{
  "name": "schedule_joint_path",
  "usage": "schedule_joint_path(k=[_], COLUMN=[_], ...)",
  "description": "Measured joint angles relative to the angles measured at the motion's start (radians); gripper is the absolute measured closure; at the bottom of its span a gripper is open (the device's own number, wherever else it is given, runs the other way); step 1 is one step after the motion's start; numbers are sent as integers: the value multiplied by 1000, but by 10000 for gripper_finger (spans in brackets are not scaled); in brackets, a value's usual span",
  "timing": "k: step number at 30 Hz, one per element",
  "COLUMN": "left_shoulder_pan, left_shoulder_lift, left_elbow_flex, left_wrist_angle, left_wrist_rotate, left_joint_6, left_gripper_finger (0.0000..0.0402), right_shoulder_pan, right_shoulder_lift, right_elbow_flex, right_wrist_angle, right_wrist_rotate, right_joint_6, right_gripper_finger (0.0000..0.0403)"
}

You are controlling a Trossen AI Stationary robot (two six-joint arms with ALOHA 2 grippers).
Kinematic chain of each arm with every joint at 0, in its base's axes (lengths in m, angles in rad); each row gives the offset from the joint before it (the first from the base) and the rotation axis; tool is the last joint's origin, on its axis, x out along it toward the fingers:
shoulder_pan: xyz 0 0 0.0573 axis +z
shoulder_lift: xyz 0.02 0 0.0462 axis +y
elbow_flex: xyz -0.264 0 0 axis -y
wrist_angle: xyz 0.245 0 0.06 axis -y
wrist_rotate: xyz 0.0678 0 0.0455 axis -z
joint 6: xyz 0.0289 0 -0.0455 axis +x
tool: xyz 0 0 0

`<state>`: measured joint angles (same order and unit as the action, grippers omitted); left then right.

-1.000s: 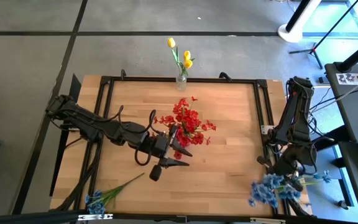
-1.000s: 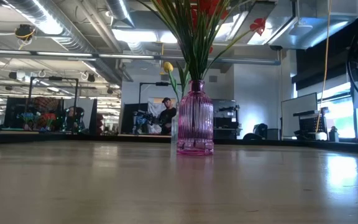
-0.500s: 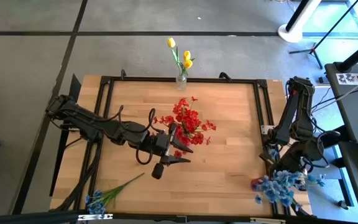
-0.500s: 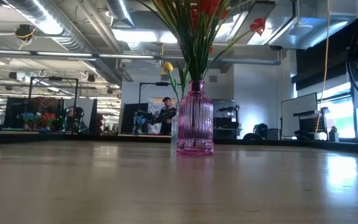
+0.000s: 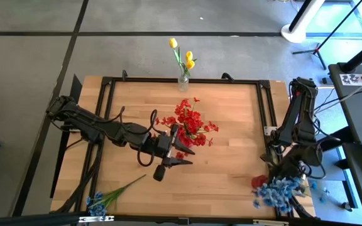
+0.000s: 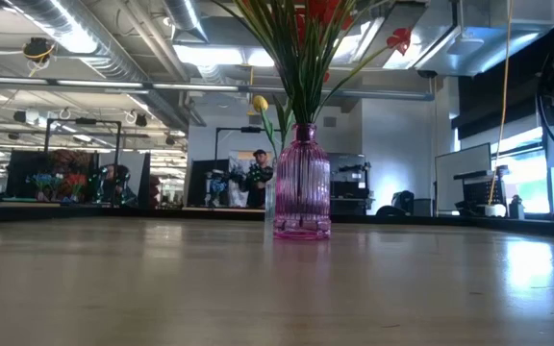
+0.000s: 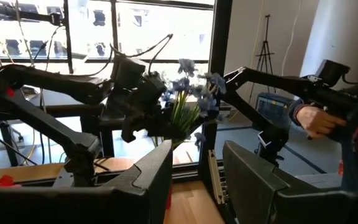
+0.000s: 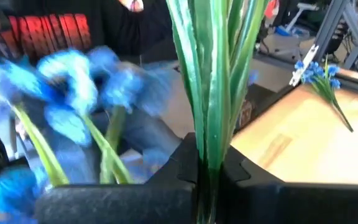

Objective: Sort flowers into vase by color
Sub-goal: Put the top blue flowers into the red vase

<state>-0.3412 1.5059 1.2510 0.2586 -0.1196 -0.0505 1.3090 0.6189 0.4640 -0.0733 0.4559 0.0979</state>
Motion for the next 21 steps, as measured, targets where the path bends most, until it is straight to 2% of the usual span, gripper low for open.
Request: schedule_joint_path(k=[8,14,18,21], left_shoulder_pan=[0,0,0,0], left_shoulder_lift=[0,0,0,0], left_elbow_flex=[0,0,0,0], left_wrist_angle=[0,0,0,0], left_wrist_rotate=[-1,-2,-4,-39], left_joint_6=[0,0,0,0], left_gripper_finger=[263,263,263,263], right_shoulder_pan=[0,0,0,0], right_shoulder_lift=[1,1,-3,-8], right_elbow_flex=[-2,-2,-2,9], right_wrist_angle=[-121,-149,-155,-180], right_wrist_rotate=[47,52,99,118], right_joint_6=[0,7,60,127], right_gripper_finger=[391,388,366,336])
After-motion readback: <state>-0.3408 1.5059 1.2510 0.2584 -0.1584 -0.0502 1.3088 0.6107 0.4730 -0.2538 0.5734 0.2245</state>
